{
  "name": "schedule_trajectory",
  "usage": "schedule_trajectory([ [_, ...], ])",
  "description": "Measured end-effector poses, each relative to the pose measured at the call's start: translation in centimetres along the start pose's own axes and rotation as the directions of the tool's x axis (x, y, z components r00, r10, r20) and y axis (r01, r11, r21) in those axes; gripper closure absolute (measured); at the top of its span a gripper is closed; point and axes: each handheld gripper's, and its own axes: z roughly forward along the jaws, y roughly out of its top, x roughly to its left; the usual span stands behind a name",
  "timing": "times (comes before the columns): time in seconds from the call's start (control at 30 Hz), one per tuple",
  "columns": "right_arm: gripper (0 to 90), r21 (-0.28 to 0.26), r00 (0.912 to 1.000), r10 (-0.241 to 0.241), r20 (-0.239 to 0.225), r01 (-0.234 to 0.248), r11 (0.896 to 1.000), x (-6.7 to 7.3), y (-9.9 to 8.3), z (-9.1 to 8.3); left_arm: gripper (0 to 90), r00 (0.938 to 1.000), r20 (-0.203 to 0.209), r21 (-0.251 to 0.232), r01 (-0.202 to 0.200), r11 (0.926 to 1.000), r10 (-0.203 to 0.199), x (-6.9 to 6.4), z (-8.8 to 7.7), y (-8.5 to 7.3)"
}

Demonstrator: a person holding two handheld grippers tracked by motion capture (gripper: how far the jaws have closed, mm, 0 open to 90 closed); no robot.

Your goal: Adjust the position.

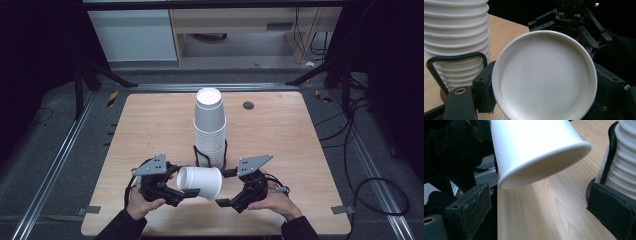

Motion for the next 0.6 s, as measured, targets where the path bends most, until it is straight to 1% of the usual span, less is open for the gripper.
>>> schedule_trajectory([
  [0.1,4.9,-0.009,0.9998,0.006,-0.020,-0.006,1.000,-0.09,0.01,0.17,20.6,1.0000,0.007,-0.001,-0.002,1.0000,0.002,-0.14,0.15,0.03],
  [0.2,4.9,-0.005,0.9998,0.008,-0.020,-0.008,1.000,-0.10,0.05,0.36,20.7,0.9999,0.012,0.000,-0.004,1.0000,0.004,-0.24,0.28,0.05],
  [0.23,4.9,-0.008,0.9995,0.011,-0.029,-0.011,1.000,-0.16,0.04,0.48,20.7,0.9999,0.016,-0.005,-0.005,1.0000,0.005,-0.28,0.31,0.05],
  [0.33,4.9,-0.006,0.9995,0.012,-0.028,-0.012,1.000,-0.19,0.07,0.58,20.7,0.9998,0.021,-0.006,-0.007,1.0000,0.007,-0.34,0.34,0.07],
  [0.37,4.9,-0.009,0.9993,0.010,-0.036,-0.010,1.000,-0.21,0.08,0.66,20.7,0.9996,0.026,-0.008,-0.008,0.9999,0.008,-0.39,0.38,0.10],
  [0.6,4.9,-0.017,0.9985,0.011,-0.054,-0.012,1.000,-0.24,0.15,0.88,20.7,0.9991,0.039,-0.005,-0.016,0.9999,0.016,-0.63,0.64,0.14],
])
